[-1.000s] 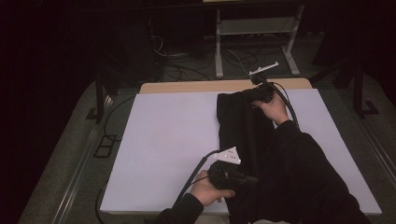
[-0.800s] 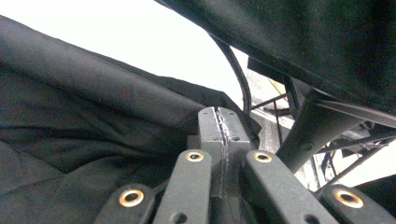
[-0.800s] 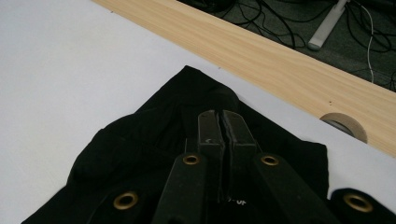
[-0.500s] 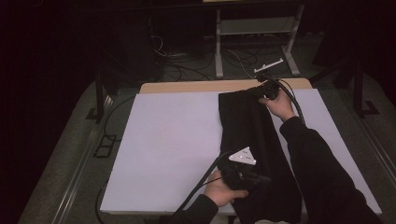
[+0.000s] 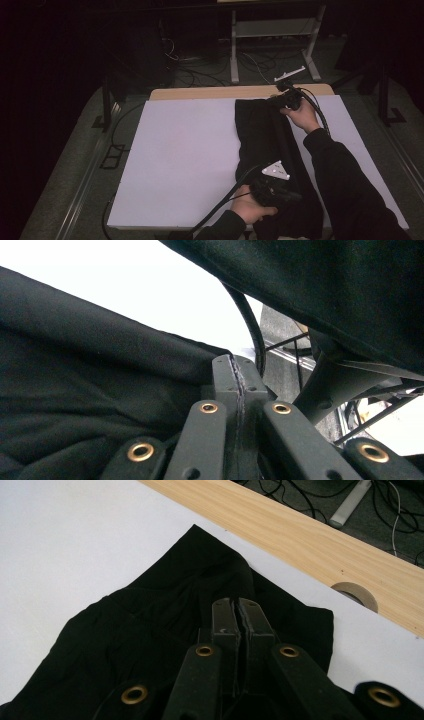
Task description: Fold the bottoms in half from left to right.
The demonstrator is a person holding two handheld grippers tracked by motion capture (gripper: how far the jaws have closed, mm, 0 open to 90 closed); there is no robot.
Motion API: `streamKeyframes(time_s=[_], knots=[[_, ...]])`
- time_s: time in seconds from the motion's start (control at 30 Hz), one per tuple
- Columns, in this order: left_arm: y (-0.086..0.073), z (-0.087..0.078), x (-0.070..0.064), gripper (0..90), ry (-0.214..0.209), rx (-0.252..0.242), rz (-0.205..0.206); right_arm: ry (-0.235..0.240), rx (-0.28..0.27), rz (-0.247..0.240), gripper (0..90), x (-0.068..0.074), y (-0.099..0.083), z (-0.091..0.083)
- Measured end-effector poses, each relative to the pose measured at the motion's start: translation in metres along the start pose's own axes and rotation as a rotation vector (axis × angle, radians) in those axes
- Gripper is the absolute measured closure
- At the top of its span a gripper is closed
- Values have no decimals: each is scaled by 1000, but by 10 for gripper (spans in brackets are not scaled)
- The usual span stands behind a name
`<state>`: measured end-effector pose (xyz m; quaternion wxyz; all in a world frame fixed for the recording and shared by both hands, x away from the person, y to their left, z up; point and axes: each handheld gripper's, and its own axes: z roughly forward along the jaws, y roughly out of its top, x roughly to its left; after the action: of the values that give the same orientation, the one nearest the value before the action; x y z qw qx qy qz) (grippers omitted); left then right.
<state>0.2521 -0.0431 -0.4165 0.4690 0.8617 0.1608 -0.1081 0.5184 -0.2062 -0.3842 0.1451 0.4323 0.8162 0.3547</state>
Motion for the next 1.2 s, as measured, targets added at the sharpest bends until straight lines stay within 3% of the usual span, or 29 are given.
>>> streamKeyframes(time_s=[0.5,0.77,1.2], knots=[[7,31,4,887,-17,58,-37,-8,-25,45,859,-23,-27,3],[7,39,5,886,-12,85,-45,20,-47,101,859,-35,-46,8],[10,56,6,886,-13,117,-55,23,-62,103,858,-46,-59,14]])
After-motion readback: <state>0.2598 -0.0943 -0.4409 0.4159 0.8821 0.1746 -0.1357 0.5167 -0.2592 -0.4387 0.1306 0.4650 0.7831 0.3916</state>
